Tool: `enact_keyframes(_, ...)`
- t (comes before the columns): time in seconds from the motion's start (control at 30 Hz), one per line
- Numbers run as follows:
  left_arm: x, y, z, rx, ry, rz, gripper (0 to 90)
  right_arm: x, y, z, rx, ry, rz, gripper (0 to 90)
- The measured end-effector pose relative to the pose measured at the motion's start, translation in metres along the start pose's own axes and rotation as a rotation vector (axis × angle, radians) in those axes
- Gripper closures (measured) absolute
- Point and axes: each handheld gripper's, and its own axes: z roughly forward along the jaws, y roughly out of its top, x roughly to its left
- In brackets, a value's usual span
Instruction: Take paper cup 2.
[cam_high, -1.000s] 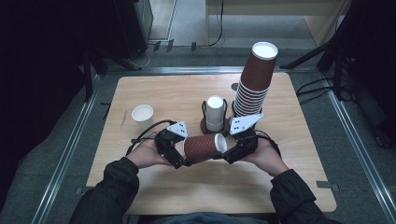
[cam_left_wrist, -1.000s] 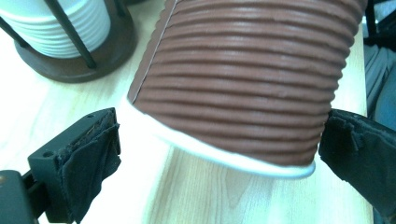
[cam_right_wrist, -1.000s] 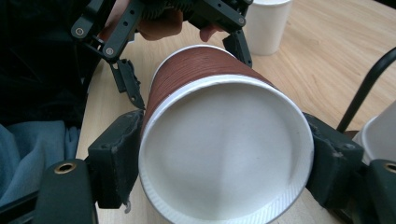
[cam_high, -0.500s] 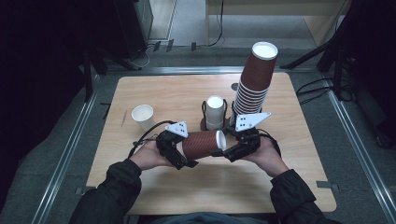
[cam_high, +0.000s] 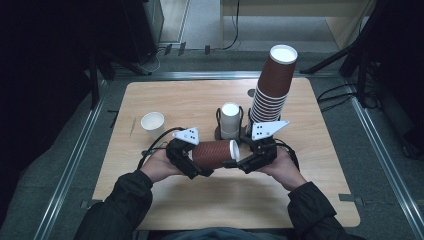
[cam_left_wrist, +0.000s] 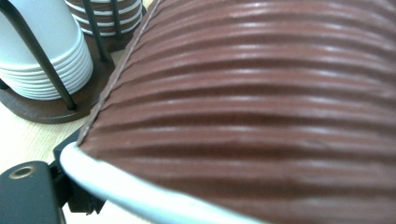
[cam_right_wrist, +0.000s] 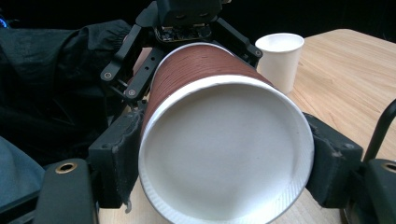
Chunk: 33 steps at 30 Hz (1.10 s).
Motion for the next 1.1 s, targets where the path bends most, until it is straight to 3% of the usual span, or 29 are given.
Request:
enact_keyframes(0.3,0.000,0.001,-0.001,-0.009,-0.006,-0.004,8.7,-0.001,0.001,-0.002,-0.001,0.008,0.015,22.8)
enact_keyframes(0.53,0.004,-0.002,-0.012,-0.002,0.020,-0.020,8.6,-0.003,0.000,-0.005,0.035,-0.031,0.016,18.5)
enact_keyframes(0.77,0.009,-0.006,-0.025,0.049,0.078,-0.031,8.6,-0.004,-0.006,-0.002,0.117,-0.081,-0.021,18.3)
enact_keyframes(1.0,0.011,-0.005,-0.035,0.095,0.137,-0.015,8.6,-0.005,-0.009,-0.001,0.148,-0.099,-0.037,19.1)
enact_keyframes(1.1,0.012,-0.005,-0.034,0.146,0.151,-0.016,8.6,-0.006,-0.011,0.000,0.164,-0.115,-0.041,19.4)
